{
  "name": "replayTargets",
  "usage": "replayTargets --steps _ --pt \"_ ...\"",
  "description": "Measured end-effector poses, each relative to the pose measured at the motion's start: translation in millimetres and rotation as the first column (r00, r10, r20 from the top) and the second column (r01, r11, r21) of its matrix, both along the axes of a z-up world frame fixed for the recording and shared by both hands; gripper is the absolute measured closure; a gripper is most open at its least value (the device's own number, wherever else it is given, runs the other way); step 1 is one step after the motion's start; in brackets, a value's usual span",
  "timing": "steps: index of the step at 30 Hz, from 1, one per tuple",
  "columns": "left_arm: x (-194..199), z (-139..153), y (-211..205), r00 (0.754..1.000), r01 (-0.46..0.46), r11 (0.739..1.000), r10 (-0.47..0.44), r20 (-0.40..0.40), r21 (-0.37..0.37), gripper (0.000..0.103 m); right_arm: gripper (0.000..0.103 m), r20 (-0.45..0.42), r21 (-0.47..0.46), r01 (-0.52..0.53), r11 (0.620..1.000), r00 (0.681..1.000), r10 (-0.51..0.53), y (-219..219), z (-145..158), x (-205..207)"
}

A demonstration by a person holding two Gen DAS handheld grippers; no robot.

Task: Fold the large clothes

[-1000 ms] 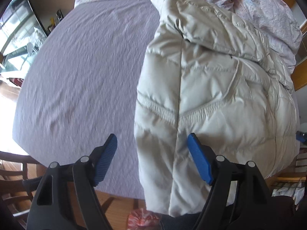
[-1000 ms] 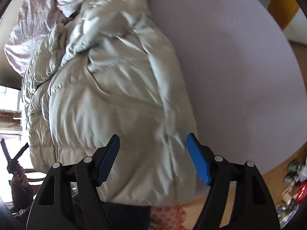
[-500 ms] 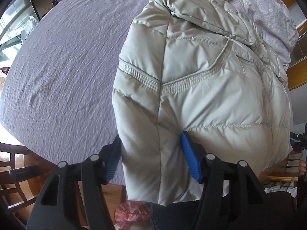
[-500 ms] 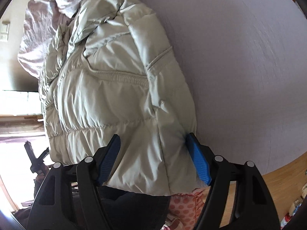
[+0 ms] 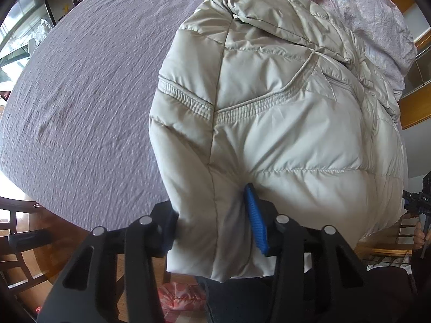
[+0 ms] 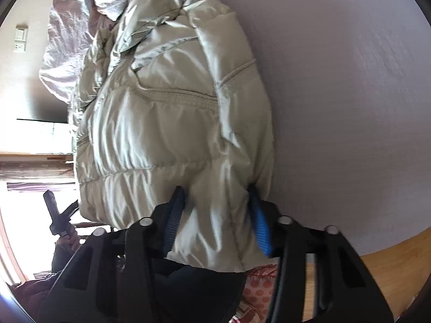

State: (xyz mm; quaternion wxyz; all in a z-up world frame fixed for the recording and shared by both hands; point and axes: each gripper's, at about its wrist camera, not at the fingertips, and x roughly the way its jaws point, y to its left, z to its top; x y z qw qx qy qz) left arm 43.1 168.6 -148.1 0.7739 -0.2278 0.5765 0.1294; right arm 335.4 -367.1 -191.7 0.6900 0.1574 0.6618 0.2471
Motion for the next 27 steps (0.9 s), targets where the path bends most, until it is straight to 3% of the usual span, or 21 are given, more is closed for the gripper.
replayTargets --steps 4,5,8,12,19,20,21,23,27 --pt "5 0 -2 1.000 -0.003 1.000 0.003 -0.011 0.001 0.056 0.062 0.037 -0.040 0.048 0.998 0.998 -0.046 -21 4 0" --pt "6 -1 -2 1.000 -0.001 1.000 0.001 -0.016 0.005 0.056 0.058 0.038 -0.055 0.054 0.997 0.998 -0.052 -24 3 1" --pt "9 -2 -2 1.000 0.003 1.000 -0.003 -0.029 0.016 0.056 0.056 0.038 -0.048 0.031 0.998 0.999 -0.029 -26 2 0" --pt "12 -4 -4 0.999 0.006 1.000 -0.005 -0.038 0.027 0.056 0.054 0.014 -0.010 -0.058 0.998 0.998 0.058 -15 -2 -3" --pt "10 -3 -11 1.000 -0.017 1.000 0.017 -0.023 0.023 0.059 0.055 -0.020 0.112 -0.123 0.986 0.992 0.126 4 -10 -8" --pt "8 -3 -13 1.000 -0.018 1.000 0.018 -0.019 0.024 0.063 0.061 -0.016 0.115 -0.135 0.984 0.990 0.138 6 -11 -9" --pt "7 -3 -15 1.000 -0.020 1.000 0.020 -0.016 0.023 0.070 0.074 -0.017 0.102 -0.145 0.984 0.989 0.147 8 -11 -9" --pt "7 1 -19 1.000 -0.018 0.999 0.018 -0.005 0.029 0.084 0.084 0.003 0.075 -0.165 0.984 0.986 0.165 8 -7 -6" --pt "11 17 -21 1.000 -0.021 0.997 0.020 0.014 0.076 0.092 0.090 0.056 0.010 -0.222 0.975 0.974 0.221 21 8 -3"
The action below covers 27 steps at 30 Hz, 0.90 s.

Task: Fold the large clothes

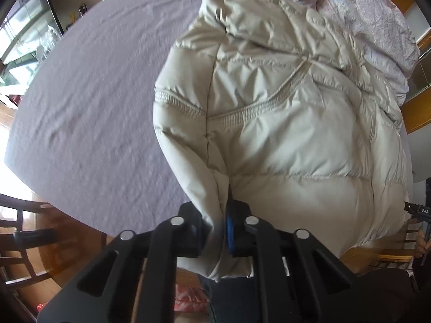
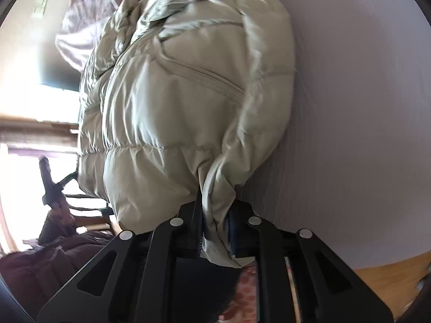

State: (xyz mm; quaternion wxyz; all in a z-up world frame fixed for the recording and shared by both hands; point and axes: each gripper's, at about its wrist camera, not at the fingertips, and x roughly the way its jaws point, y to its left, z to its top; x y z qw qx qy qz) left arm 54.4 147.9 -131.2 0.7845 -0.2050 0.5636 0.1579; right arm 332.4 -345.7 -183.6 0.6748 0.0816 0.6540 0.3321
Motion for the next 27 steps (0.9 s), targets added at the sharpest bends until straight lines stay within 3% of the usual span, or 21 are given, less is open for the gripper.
replayTargets --steps 13,20,27 --pt "51 82 29 0.983 -0.037 0.991 0.013 0.181 0.130 0.093 0.092 0.222 -0.025 -0.046 0.999 0.974 0.050 17 73 42" --pt "95 118 41 0.969 -0.033 0.980 -0.017 0.245 0.197 0.093 0.092 0.324 -0.027 0.002 1.000 0.946 0.007 27 112 80" --pt "147 137 57 0.962 -0.057 0.973 -0.006 0.271 0.223 0.093 0.092 0.389 -0.037 0.082 0.996 0.919 -0.062 50 130 123"
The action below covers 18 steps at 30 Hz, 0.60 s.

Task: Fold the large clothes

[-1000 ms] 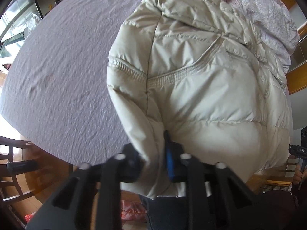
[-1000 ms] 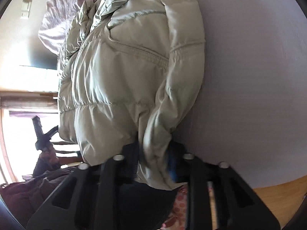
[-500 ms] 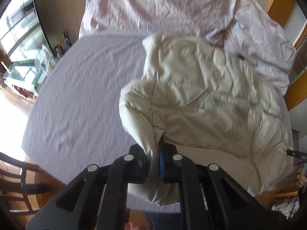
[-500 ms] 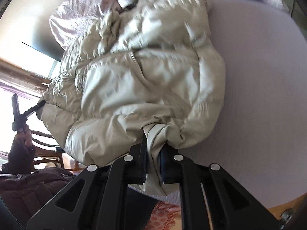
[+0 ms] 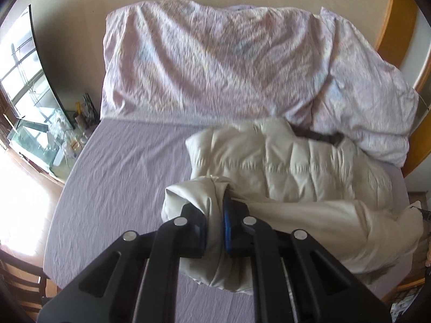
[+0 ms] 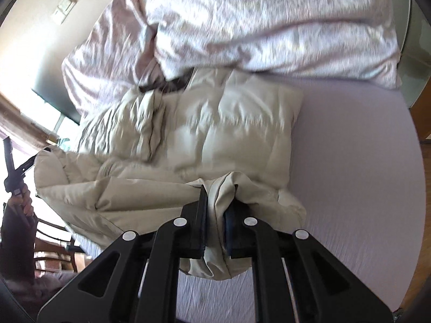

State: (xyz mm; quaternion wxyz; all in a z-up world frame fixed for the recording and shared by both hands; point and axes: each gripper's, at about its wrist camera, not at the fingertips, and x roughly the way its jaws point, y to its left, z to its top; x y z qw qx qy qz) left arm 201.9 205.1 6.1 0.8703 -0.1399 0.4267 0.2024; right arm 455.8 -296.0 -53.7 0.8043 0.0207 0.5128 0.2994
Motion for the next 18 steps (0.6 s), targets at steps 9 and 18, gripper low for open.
replayTargets --steps 9,18 --pt "75 13 21 1.000 -0.016 1.000 0.016 0.021 -0.002 0.093 0.092 0.034 0.022 0.193 0.981 0.980 -0.194 21 16 67" --pt "139 -15 42 0.998 -0.041 0.999 0.040 -0.041 -0.025 0.090 0.091 -0.006 0.000 0.317 0.949 0.949 -0.317 40 -6 116"
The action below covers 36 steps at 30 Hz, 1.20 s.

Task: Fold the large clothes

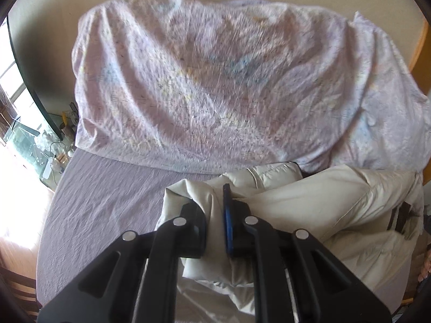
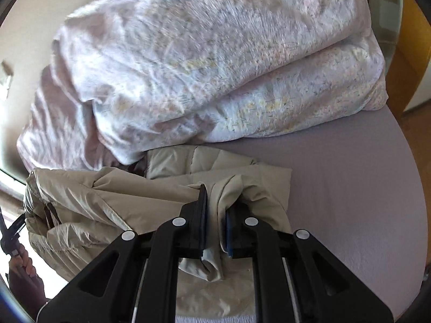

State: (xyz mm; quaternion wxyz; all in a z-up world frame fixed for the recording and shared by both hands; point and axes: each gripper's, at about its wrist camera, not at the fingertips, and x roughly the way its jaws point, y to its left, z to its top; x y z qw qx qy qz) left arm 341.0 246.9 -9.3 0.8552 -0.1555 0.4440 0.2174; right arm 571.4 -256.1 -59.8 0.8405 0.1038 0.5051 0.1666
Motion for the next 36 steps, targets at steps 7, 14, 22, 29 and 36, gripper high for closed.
replayTargets --steps 7,14,22,29,36 --pt "40 -35 15 0.997 -0.013 1.000 0.011 -0.072 -0.027 0.087 0.089 -0.097 -0.006 0.056 0.998 0.994 -0.056 7 -35 39" --pt "69 -66 29 0.991 -0.033 0.996 0.021 -0.132 -0.087 0.080 0.083 -0.206 0.063 0.109 0.992 0.974 -0.094 5 -64 72" --pt "65 -48 34 0.994 -0.026 0.992 0.013 -0.111 -0.123 0.052 0.075 -0.185 0.159 0.130 0.979 0.978 -0.100 -23 -33 62" --pt "40 2 27 0.999 -0.030 0.999 0.030 -0.011 -0.036 0.016 0.034 -0.023 0.171 0.100 0.980 0.995 -0.098 -21 13 21" --pt "31 -11 -26 0.995 0.090 0.993 -0.093 -0.036 -0.073 0.015 0.039 -0.097 0.138 -0.120 0.983 0.986 0.134 62 -13 -10"
